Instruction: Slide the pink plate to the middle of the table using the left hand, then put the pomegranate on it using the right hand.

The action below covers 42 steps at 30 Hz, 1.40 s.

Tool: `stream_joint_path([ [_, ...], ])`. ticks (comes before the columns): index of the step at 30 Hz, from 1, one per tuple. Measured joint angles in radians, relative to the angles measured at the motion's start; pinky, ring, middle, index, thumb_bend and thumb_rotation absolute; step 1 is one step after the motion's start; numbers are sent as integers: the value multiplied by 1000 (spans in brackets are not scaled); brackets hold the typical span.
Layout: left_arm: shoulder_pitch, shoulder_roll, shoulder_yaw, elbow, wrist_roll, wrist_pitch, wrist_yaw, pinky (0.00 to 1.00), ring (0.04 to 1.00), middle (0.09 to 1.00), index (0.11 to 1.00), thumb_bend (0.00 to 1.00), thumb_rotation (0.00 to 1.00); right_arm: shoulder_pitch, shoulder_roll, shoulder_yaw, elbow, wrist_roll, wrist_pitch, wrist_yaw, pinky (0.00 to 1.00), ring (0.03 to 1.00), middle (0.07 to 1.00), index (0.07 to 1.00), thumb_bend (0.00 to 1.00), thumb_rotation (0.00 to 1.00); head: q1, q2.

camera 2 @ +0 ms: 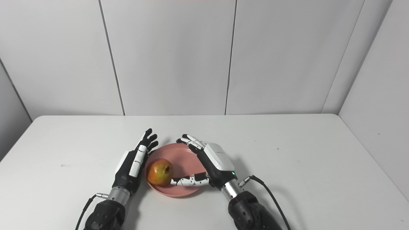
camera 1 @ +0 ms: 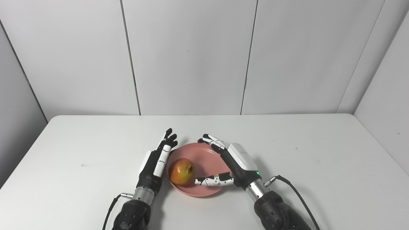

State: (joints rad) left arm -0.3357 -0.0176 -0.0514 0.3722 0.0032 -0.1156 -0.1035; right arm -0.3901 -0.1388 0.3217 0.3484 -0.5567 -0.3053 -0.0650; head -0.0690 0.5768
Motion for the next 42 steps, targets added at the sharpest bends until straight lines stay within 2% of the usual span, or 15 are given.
stream_joint_path([
  [3, 0, 0, 0, 0, 0, 1, 0, 906, 951, 970, 972, 632, 1000, 19, -5, -10, -34, 25, -3, 10, 946, 992, 989, 954, 622, 627, 0, -2],
  [5, 0, 0, 0, 0, -2, 1, -4, 922, 963, 984, 987, 650, 1000, 32, -3, -28, -57, 44, -9, 10, 905, 975, 995, 993, 622, 699, -2, -2],
  [11, 0, 1, 11, 0, -24, 6, -26, 936, 975, 999, 1000, 642, 1000, 71, 5, -89, -104, 145, -14, 15, 957, 1000, 1000, 1000, 655, 809, -5, 0],
  [18, 0, 4, 19, 0, -42, 7, -36, 950, 987, 1000, 1000, 638, 1000, 94, 6, -115, -105, 209, -14, 24, 963, 1000, 1000, 1000, 649, 845, -12, 5],
  [22, 0, 8, 23, -1, -54, 7, -41, 949, 983, 1000, 1000, 649, 1000, 94, 18, -156, -100, 265, -13, 30, 980, 1000, 1000, 1000, 608, 915, -14, 11],
  [25, 1, 14, 25, -5, -53, 17, -40, 966, 990, 1000, 1000, 649, 1000, 93, 25, -178, -83, 270, -9, 27, 994, 1000, 1000, 1000, 597, 924, -18, 9],
  [33, 1, 33, 67, -5, -63, 21, -30, 1000, 1000, 1000, 1000, 656, 1000, 93, 50, -206, -66, 289, 46, 20, 978, 1000, 1000, 1000, 594, 942, -37, 11],
  [38, 1, 47, 78, -4, -67, 21, -25, 1000, 1000, 1000, 1000, 656, 1000, 93, 68, -220, -54, 312, 116, 22, 997, 1000, 1000, 1000, 608, 989, -44, 9],
  [42, 1, 55, 83, -3, -78, 21, -30, 1000, 1000, 1000, 1000, 653, 1000, 94, 88, -244, -59, 371, 162, 32, 998, 1000, 1000, 1000, 609, 998, -49, 11],
])
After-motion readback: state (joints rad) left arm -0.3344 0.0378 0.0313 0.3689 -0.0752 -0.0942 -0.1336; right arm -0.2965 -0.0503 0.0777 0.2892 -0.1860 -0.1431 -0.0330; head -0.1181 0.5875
